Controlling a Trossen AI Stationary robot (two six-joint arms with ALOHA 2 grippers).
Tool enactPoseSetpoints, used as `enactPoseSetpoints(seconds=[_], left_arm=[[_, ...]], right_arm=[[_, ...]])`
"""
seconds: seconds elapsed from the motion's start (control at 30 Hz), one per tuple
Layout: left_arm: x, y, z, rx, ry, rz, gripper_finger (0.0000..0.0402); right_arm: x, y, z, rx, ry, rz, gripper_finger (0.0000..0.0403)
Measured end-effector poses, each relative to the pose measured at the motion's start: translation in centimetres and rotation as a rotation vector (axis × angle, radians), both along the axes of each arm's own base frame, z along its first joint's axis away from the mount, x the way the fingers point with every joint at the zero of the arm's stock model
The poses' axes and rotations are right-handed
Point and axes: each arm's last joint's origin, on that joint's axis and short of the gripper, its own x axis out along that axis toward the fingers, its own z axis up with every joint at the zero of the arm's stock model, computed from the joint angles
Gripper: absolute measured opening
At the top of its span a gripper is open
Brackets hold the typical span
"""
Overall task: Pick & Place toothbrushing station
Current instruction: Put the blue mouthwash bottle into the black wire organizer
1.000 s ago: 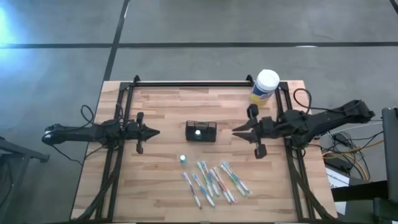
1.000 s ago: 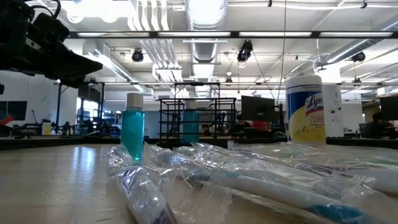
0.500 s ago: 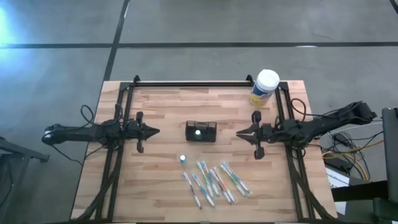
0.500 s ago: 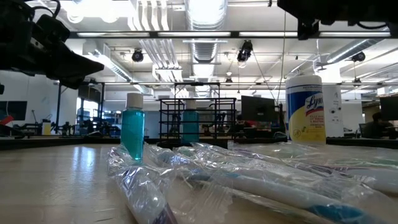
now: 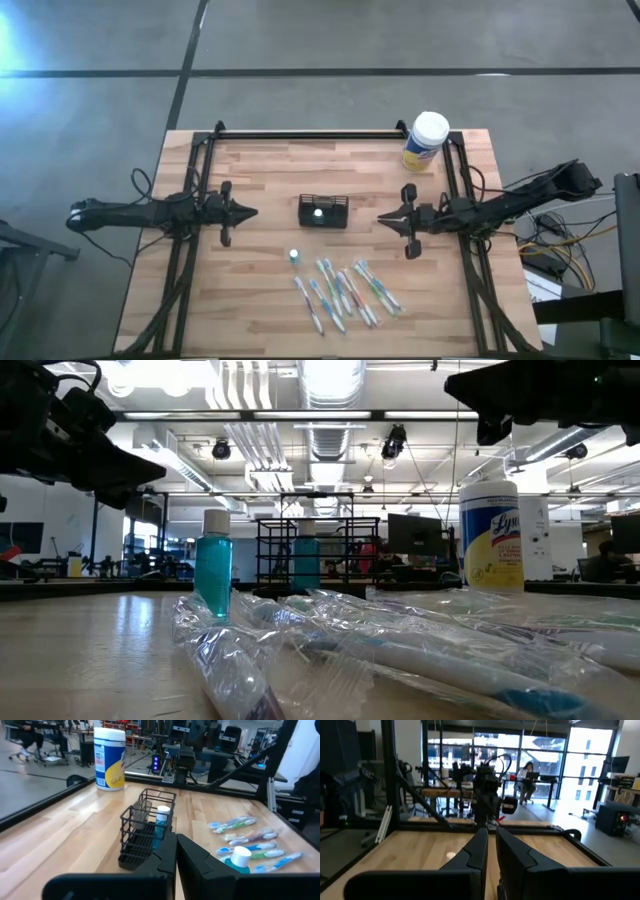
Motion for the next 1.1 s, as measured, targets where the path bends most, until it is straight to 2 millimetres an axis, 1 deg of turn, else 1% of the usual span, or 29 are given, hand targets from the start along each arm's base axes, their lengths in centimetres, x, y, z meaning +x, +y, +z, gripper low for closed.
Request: enactPoseSetpoints(seconds=[0.33,0.5,0.8,1.1], left_arm=[[0.1,0.0,-0.1,0.028,0.018,-0.009,0.0014],[0.1,-0.1,-0.2,0.003,0.019,-0.024,0.0014],[0.1,-0.1,-0.2,-0.016,0.022,-0.029,0.0005],[0.1,-0.1,-0.2,-0.005,0.026,-0.031,0.0017]], right_arm=[[1.9,0.4,-1.2,-0.036,0.104,-0.001,0.0034],[3.1,0.7,-1.4,-0.067,0.133,-0.002,0.0034],[5.3,1.2,-2.4,-0.110,0.204,0.000,0.0034],[6.7,1.6,-1.9,-0.133,0.197,0.001,0.0034]])
